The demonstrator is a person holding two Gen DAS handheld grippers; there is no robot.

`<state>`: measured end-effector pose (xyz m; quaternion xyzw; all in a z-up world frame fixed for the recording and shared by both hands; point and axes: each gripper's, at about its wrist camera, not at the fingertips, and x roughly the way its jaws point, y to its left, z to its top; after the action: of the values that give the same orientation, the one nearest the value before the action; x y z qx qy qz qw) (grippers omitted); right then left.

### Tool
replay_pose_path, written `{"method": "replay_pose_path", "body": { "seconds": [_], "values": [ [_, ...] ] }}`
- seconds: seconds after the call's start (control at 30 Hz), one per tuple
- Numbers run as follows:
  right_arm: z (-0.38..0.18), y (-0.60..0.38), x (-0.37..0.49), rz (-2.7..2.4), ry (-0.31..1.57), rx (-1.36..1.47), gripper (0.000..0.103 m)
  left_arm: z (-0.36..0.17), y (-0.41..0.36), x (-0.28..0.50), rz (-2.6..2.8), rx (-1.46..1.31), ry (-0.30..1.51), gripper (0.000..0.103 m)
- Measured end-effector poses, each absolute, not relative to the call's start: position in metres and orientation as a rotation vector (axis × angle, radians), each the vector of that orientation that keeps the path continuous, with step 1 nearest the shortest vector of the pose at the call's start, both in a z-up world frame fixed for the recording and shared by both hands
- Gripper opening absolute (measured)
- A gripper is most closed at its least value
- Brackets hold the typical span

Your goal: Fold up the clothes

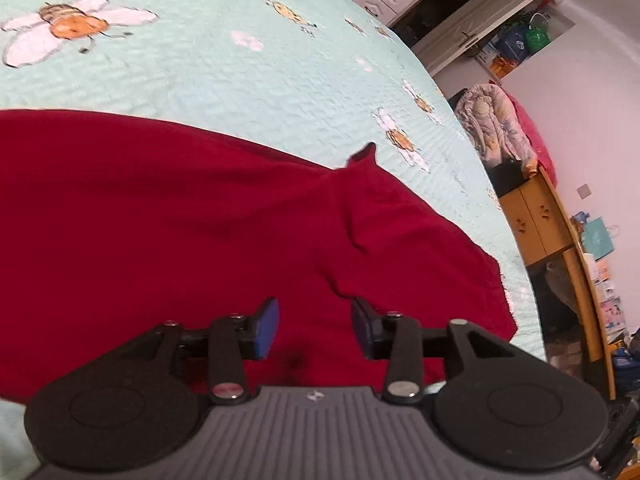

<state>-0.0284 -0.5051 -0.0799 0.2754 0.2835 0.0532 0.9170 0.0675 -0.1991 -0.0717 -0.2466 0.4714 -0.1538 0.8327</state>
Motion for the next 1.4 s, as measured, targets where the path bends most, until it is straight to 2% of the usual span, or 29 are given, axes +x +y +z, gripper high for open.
{"method": "replay_pose_path", "body": {
  "seconds": [0.07,0.1,0.13,0.2,0.27,0.43,0.5,0.6,0.67,0.8,0.93,1.17,1.27,1.37,1.4],
  "values": [
    [-0.096,-0.495,-0.020,0.082,0.664,0.543,0.033,-0.077,-0.189,0.065,-0.293,-0.525,1.017,0.041],
    [-0.104,-0.491,-0.015,0.064,0.707,0.534,0.033,-0.082,-0.183,0.065,-0.285,-0.545,1.025,0.031],
    [-0.108,-0.487,-0.016,0.056,0.701,0.525,0.033,-0.086,-0.176,0.064,-0.277,-0.565,1.033,0.026],
    [-0.100,-0.482,-0.020,0.049,0.692,0.514,0.033,-0.081,-0.169,0.061,-0.267,-0.572,1.028,0.026],
    [-0.088,-0.478,-0.025,0.054,0.684,0.518,0.034,-0.073,-0.164,0.057,-0.258,-0.570,1.010,0.029],
    [-0.070,-0.456,-0.034,0.162,0.636,0.541,0.034,-0.066,-0.143,0.038,-0.242,-0.618,0.948,0.043],
    [-0.076,-0.447,-0.031,0.211,0.665,0.562,0.034,-0.074,-0.132,0.038,-0.198,-0.619,0.957,0.043],
    [-0.103,-0.442,-0.024,0.188,0.766,0.572,0.033,-0.088,-0.111,0.039,-0.171,-0.687,0.978,0.030],
    [-0.103,-0.445,-0.028,0.191,0.747,0.588,0.034,-0.087,-0.102,0.037,-0.180,-0.735,0.972,0.030],
    [-0.087,-0.449,-0.041,0.207,0.717,0.614,0.034,-0.072,-0.084,0.026,-0.203,-0.769,0.919,0.042],
    [-0.075,-0.444,-0.043,0.272,0.682,0.681,0.034,-0.068,-0.049,0.005,-0.216,-0.866,0.845,0.047],
    [-0.075,-0.392,-0.027,0.390,0.737,0.681,0.034,-0.077,0.010,-0.025,-0.152,-0.948,0.799,0.050],
    [-0.077,-0.360,-0.022,0.448,0.765,0.599,0.034,-0.079,0.020,-0.029,-0.164,-0.926,0.792,0.054],
    [-0.090,-0.336,-0.017,0.431,0.860,0.479,0.034,-0.092,0.032,-0.026,-0.109,-0.931,0.814,0.053],
    [-0.093,-0.334,-0.018,0.418,0.886,0.462,0.033,-0.096,0.037,-0.028,-0.103,-0.960,0.813,0.050]
  ]
}}
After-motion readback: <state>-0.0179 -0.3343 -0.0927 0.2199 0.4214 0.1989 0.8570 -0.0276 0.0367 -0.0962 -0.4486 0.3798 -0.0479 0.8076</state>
